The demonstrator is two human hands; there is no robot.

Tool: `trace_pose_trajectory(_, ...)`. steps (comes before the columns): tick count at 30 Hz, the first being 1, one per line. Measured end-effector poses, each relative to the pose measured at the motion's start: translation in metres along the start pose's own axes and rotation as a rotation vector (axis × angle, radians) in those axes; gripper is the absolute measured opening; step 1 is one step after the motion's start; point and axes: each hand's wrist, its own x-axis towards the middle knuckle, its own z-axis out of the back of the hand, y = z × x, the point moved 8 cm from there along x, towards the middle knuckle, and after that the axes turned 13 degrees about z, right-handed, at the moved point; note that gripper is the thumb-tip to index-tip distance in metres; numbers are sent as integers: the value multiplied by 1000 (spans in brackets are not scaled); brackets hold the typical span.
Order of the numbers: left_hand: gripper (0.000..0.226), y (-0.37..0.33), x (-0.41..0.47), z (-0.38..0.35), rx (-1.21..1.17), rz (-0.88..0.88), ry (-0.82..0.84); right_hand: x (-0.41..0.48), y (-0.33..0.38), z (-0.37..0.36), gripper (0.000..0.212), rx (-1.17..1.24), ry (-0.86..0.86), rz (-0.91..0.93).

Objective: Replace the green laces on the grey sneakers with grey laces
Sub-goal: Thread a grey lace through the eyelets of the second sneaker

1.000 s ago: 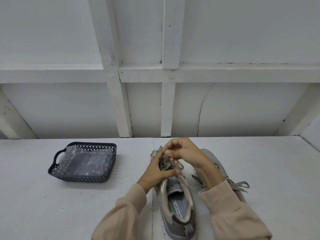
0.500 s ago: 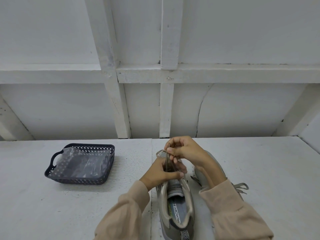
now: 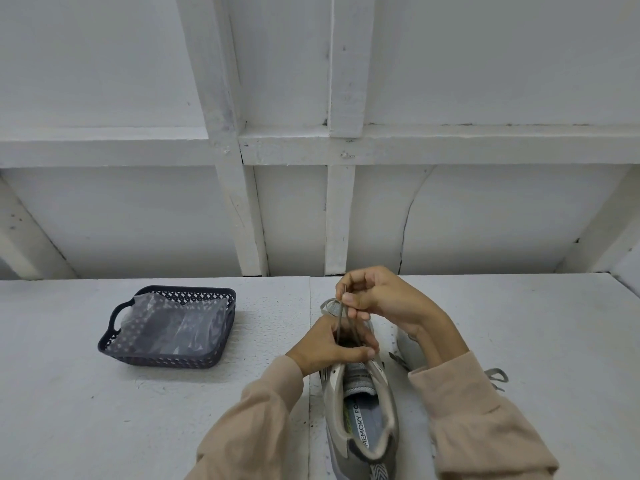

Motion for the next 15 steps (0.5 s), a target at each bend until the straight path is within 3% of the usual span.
trace_pose_trajectory(8, 22, 3, 0, 4, -9, 10, -47, -7, -3, 13, 16, -11, -7, 32)
trace_pose_trajectory(15, 23, 2, 0, 5, -4, 3, -25, -15, 7, 31, 13, 82, -124, 69)
